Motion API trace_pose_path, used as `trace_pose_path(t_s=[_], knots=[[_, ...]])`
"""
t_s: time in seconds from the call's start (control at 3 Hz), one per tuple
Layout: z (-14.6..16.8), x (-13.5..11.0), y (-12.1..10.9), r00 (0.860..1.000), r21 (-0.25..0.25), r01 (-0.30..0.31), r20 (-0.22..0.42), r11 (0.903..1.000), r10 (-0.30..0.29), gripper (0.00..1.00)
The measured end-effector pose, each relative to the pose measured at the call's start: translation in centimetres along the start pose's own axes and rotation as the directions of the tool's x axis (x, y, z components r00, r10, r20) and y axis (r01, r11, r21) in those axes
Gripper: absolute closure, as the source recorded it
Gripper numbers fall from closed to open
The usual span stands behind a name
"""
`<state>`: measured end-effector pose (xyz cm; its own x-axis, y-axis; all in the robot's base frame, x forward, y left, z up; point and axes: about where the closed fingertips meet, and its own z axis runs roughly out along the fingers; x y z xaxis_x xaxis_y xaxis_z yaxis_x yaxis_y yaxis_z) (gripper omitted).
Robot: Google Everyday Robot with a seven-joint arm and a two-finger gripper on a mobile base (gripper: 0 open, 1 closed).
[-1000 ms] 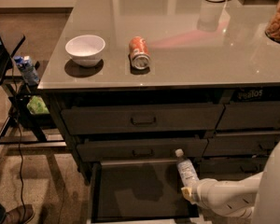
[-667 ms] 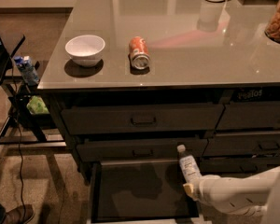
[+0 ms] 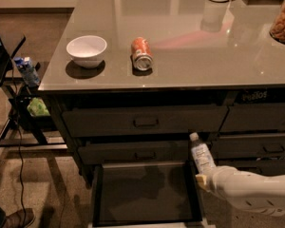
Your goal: Pick blue plastic bottle from bottom drawer and place on counter
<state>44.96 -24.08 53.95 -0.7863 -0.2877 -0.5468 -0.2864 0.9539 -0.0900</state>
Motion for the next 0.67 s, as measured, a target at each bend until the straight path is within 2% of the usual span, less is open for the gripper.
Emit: trace_pose_path(t_s=[0.33, 0.67], knots=[[-3.3, -1.74, -2.97, 0.998, 0.079, 0.005, 0.054, 0.9969, -0.009, 1.0], [-3.3, -1.74, -2.98, 0.998, 0.079, 0.005, 0.054, 0.9969, -0.009, 1.0]])
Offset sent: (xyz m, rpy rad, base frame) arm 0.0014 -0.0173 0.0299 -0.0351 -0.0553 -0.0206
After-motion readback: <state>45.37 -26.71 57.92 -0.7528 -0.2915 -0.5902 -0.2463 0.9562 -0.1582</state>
